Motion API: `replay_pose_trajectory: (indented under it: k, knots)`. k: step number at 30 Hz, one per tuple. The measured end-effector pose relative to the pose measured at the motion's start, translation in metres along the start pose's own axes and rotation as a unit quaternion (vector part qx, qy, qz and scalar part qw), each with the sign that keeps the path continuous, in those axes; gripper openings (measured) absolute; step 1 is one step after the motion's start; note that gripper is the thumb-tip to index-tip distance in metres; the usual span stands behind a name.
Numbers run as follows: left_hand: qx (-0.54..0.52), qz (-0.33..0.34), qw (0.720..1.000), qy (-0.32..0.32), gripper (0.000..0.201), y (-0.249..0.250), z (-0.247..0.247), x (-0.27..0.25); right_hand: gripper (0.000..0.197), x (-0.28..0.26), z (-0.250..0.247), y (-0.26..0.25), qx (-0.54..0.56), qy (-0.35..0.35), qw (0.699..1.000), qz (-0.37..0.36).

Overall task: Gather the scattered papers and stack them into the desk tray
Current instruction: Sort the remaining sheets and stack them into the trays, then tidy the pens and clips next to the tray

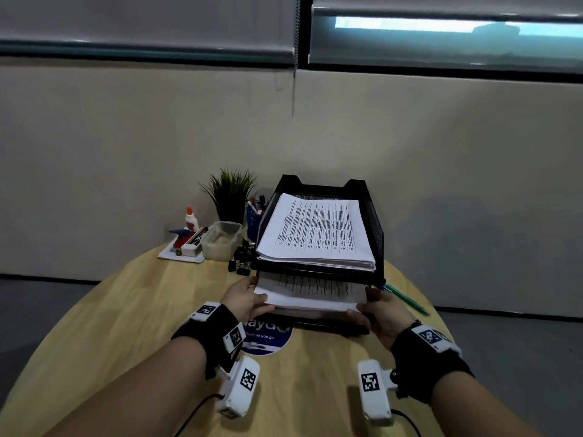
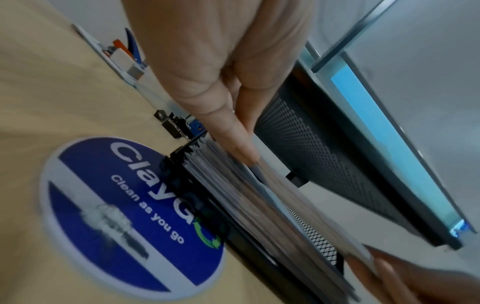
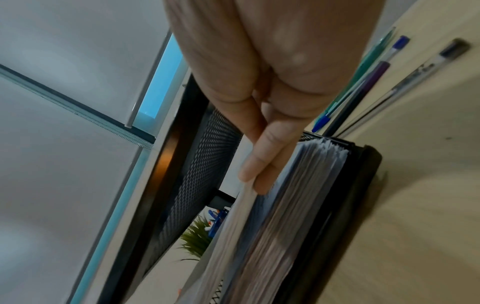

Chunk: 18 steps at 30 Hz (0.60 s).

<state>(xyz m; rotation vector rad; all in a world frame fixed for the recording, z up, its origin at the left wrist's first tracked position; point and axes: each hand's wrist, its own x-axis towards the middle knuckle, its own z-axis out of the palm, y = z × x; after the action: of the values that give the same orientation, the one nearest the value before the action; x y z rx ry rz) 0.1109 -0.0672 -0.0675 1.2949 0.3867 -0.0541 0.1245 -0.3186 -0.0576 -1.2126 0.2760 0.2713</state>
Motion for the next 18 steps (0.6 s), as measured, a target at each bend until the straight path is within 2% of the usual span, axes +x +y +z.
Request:
replay_pose_trajectory:
  k: [2, 4, 6, 7, 12, 18]
  knots:
    - [0.035, 0.025, 0.999, 0.024, 0.031, -0.003, 0.001, 0.010, 0.032, 0.010, 0.001, 0.001, -0.014, 0.012, 1.000, -0.018]
    - [0.133, 0.049, 0.988, 0.065, 0.032, -0.007, 0.000, 0.018, 0.027, 0.018, -0.002, 0.009, -0.054, 0.046, 0.997, -0.026]
    - [0.293, 0.071, 0.946, 0.118, 0.024, -0.010, -0.002, 0.017, 0.020, 0.025, -0.007, 0.018, -0.100, 0.085, 0.991, -0.028]
    - [0.333, 0.081, 0.929, 0.138, 0.022, -0.013, -0.002, 0.018, 0.018, 0.027, -0.009, 0.020, -0.118, 0.098, 0.988, -0.030]
    - [0.324, 0.135, 0.921, 0.170, 0.021, -0.013, 0.002, 0.019, 0.007, 0.033, -0.013, 0.018, -0.233, 0.148, 0.958, -0.074]
    - [0.427, 0.122, 0.884, 0.147, 0.023, -0.017, -0.001, 0.017, 0.024, 0.020, -0.016, 0.019, -0.348, 0.121, 0.928, -0.056]
